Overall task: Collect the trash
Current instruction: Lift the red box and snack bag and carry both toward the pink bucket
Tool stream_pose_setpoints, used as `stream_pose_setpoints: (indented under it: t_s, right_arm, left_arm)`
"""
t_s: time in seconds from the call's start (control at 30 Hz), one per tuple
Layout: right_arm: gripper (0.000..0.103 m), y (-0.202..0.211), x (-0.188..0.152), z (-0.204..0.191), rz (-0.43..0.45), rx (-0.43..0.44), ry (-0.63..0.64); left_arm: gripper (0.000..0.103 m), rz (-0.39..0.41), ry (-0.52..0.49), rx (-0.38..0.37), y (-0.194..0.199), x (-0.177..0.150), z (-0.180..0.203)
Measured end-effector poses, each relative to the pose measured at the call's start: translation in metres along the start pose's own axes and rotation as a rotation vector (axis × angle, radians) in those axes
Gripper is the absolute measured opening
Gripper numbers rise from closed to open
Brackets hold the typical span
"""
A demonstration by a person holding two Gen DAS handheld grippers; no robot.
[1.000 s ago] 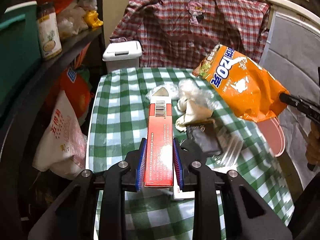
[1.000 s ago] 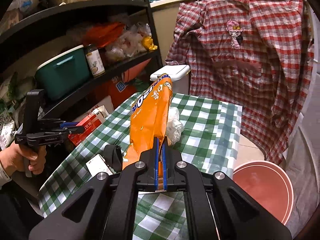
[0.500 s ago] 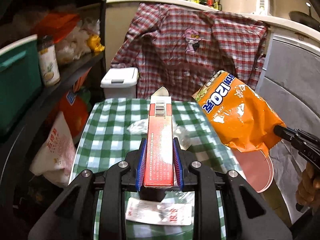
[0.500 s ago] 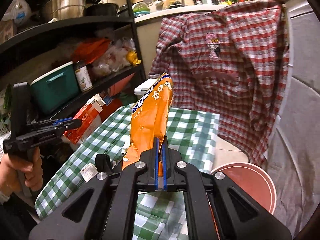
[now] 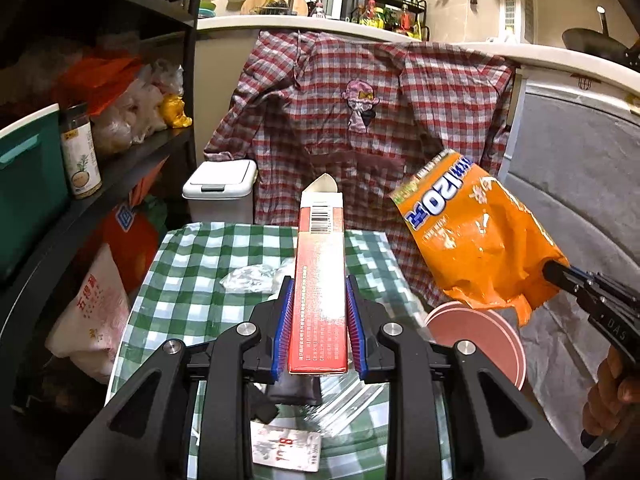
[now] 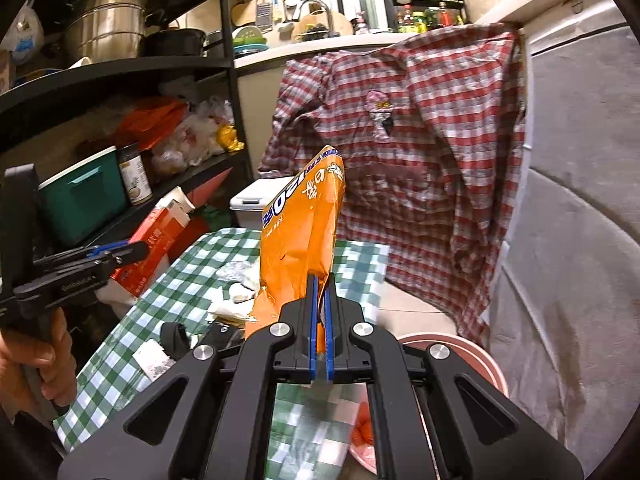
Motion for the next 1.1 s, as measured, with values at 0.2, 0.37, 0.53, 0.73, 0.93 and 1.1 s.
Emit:
stream_pose_setpoints:
  t_s: [0.2, 0.37, 0.53, 0.73, 0.93, 1.1]
  right_arm:
    - [0.003, 0.014, 0.003, 0.018, 0.017, -0.058, -0.006]
    - [0.003, 0.024, 0.000, 0.037, 0.014, -0.119, -0.015]
    - [0.003, 0.031, -0.004, 0.055, -0.002, -0.173, -0.024]
    - [0.003, 0.040, -0.010, 0.072, -0.016, -0.218, -0.035]
    - [0.003, 0.046, -0.014, 0.091, -0.027, -0.248, -0.052]
    - [0.003, 0.045, -0.019, 0.102, -0.055, -0.270, -0.068]
  left_arm:
    - [0.025, 0.026, 0.009, 0.006, 0.004, 0.008, 0.025]
    - [0.025, 0.029, 0.012, -0.001, 0.002, 0.012, 0.049]
    - [0.025, 0.027, -0.019, -0.014, -0.004, 0.011, 0.074]
    - [0.025, -0.004, -0.045, -0.049, -0.018, 0.004, 0.099]
    - [0.025, -0.024, -0.056, -0.064, -0.029, 0.000, 0.112]
    - [0.025, -0.034, -0.063, -0.071, -0.035, -0.003, 0.119]
Point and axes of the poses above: each gripper's, at about its wrist camera, not at the fingertips, and y roughly against the way its jaws point, z to its right, x to its top, the point moved 3 cm from there along -y, roughly the way its jaws point, and after that the axes turned 8 degrees about x, right-handed, at the moved point
